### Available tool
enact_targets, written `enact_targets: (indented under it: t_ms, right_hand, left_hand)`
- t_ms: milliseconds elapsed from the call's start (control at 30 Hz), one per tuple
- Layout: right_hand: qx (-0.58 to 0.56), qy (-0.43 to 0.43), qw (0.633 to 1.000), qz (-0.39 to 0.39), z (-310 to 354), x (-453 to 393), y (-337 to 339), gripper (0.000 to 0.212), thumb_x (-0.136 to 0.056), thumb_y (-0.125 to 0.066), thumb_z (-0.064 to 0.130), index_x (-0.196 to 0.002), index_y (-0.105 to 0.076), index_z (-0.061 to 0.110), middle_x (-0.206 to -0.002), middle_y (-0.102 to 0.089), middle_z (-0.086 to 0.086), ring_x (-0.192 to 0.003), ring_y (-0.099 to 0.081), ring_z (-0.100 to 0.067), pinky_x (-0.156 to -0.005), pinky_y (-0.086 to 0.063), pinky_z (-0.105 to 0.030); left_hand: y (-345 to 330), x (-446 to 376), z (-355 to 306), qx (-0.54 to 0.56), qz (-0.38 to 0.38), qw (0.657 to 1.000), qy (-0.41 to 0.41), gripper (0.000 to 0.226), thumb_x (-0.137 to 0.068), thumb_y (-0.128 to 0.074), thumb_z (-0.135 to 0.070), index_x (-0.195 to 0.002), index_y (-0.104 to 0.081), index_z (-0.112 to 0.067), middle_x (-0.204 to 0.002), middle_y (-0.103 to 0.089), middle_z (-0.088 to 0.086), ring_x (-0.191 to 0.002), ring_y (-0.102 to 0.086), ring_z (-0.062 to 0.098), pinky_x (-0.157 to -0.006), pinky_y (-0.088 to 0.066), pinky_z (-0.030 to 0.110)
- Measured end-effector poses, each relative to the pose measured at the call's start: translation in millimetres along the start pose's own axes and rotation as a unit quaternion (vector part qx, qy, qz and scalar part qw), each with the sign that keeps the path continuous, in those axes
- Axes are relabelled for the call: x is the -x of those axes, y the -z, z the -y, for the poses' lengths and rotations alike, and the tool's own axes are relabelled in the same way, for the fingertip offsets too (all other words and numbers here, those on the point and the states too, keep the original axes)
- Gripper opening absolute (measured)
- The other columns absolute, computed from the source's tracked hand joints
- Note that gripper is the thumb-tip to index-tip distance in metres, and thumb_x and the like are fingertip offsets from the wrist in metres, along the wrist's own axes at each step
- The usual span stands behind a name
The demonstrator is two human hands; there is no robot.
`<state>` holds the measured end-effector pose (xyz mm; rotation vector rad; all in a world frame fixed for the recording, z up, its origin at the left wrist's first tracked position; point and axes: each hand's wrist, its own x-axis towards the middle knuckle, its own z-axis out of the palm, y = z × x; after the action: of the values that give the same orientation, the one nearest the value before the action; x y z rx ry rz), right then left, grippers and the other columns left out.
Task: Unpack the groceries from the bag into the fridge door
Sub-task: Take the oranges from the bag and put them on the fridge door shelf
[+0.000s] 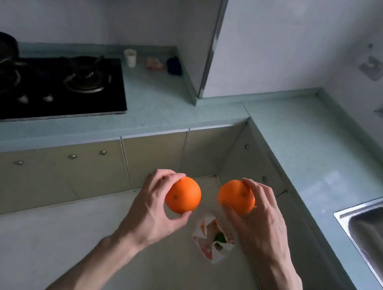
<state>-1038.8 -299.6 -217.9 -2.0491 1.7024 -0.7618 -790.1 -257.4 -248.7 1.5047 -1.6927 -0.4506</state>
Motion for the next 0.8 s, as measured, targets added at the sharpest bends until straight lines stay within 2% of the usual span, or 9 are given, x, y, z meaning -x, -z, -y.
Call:
enact_targets:
  t_ms: [100,167,233,367,533,800]
  right_hand:
    - [-0.039,0.057,0.997,0.02,25.9,-9.2,2.3,0.067,-0.079,-0.084,0.048,-0.137,-0.052,0.045,-0.133,-0.052,0.027,-0.111,-0.062,-0.007,-0.085,-0.051,-0.028]
    - [-0.093,0.074,0.992,0.039,40.9,-14.6,-0.2,0.07,-0.077,-0.088,0.045,-0.136,-0.05,0.045,-0.128,-0.059,0.021,-0.111,-0.064,-0.01,-0.088,-0.053,-0.031]
    - [-0.145,0.092,0.983,0.063,55.2,-18.3,-6.6,0.069,-0.075,-0.09,0.042,-0.132,-0.051,0.042,-0.121,-0.065,0.015,-0.106,-0.066,-0.011,-0.088,-0.056,-0.033]
    - [-0.215,0.16,0.957,0.111,88.4,-18.9,-24.2,0.065,-0.075,-0.083,0.054,-0.133,-0.057,0.041,-0.125,-0.064,0.02,-0.104,-0.067,-0.005,-0.084,-0.052,-0.015]
    - [-0.285,0.225,0.91,0.201,131.8,-7.8,-53.6,0.067,-0.073,-0.073,0.064,-0.134,-0.059,0.04,-0.126,-0.063,0.025,-0.11,-0.066,-0.004,-0.09,-0.052,-0.021]
    - [-0.348,0.292,0.834,0.313,206.9,36.1,-86.7,0.068,-0.07,-0.076,0.061,-0.133,-0.055,0.044,-0.124,-0.066,0.017,-0.109,-0.066,-0.006,-0.087,-0.049,-0.008]
  left_hand:
    - [33.4,12.4,-6.7,0.004,-0.064,0.997,0.031,0.072,-0.072,-0.082,-0.042,-0.136,-0.059,-0.018,-0.129,-0.052,-0.006,-0.121,-0.055,0.009,-0.105,-0.044,0.017]
    - [53.3,25.3,-11.4,0.0,-0.098,0.993,0.064,0.074,-0.071,-0.083,-0.044,-0.136,-0.058,-0.021,-0.128,-0.054,-0.008,-0.117,-0.06,0.011,-0.1,-0.052,0.028]
    - [70.6,41.2,-17.0,-0.009,-0.135,0.986,0.101,0.074,-0.069,-0.083,-0.047,-0.134,-0.056,-0.024,-0.125,-0.057,-0.011,-0.113,-0.062,0.011,-0.096,-0.055,0.033]
    - [96.9,81.2,-31.7,-0.027,-0.206,0.964,0.169,0.067,-0.067,-0.083,-0.049,-0.126,-0.056,-0.03,-0.123,-0.06,-0.016,-0.112,-0.064,0.009,-0.094,-0.055,0.031]
    - [122.1,137.6,-46.1,-0.052,-0.294,0.922,0.245,0.067,-0.066,-0.086,-0.043,-0.126,-0.058,-0.033,-0.124,-0.062,-0.016,-0.116,-0.063,0.01,-0.099,-0.052,0.027]
    - [175.0,212.0,-87.5,-0.057,-0.447,0.843,0.293,0.069,-0.065,-0.085,-0.038,-0.129,-0.058,-0.03,-0.128,-0.064,-0.015,-0.123,-0.062,0.016,-0.1,-0.052,0.027]
